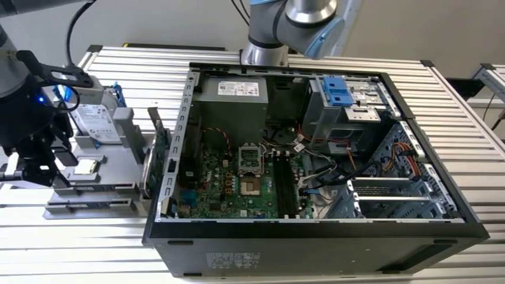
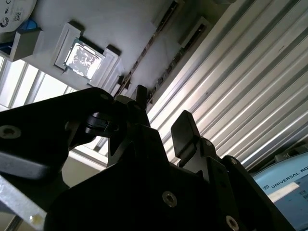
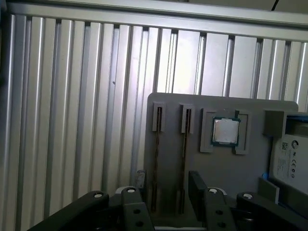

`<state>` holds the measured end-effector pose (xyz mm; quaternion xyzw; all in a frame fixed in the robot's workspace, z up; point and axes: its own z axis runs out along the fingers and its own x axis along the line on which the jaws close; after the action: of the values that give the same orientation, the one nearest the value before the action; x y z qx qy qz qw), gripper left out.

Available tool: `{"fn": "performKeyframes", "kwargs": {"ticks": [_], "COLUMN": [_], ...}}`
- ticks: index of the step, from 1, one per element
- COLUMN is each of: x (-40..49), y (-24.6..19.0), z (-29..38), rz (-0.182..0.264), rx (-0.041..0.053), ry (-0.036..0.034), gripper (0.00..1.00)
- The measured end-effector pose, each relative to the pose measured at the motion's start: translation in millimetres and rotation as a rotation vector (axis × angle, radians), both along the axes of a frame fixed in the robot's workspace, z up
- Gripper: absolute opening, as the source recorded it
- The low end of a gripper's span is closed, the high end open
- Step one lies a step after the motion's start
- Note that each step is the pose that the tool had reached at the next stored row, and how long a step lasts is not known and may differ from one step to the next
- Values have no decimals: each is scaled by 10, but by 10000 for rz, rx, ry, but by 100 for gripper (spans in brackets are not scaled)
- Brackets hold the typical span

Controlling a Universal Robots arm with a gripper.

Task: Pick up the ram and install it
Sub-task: 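Pick up the ram and move it above insertion slot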

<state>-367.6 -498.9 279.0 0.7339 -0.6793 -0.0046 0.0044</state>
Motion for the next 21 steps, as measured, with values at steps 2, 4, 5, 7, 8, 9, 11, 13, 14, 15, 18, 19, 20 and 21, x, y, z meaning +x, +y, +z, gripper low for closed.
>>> {"fn": "performKeyframes", "kwargs": {"ticks": [2, 4, 5, 7, 8, 9, 11, 13, 14, 15, 18, 19, 20, 21], "x": [0, 0, 0, 0, 0, 0, 0, 0, 0, 0, 0, 0, 0, 0], "y": [0, 0, 0, 0, 0, 0, 0, 0, 0, 0, 0, 0, 0, 0], "z": [-21, -43, -53, -75, -86, -97, -119, -140, -151, -160, -194, -205, -217, -227], "rz": [0, 0, 0, 0, 0, 0, 0, -1, -1, 0, 0, 0, 0, 0], "rx": [-5, -13, -17, -29, -39, -48, -68, -98, -113, -125, -150, -157, -165, -174], "ry": [-1, 0, 0, 0, 0, 0, 0, -1, 0, 0, 0, -1, -1, 0], "gripper": [100, 100, 100, 100, 100, 100, 100, 100, 100, 100, 100, 100, 100, 100]}}
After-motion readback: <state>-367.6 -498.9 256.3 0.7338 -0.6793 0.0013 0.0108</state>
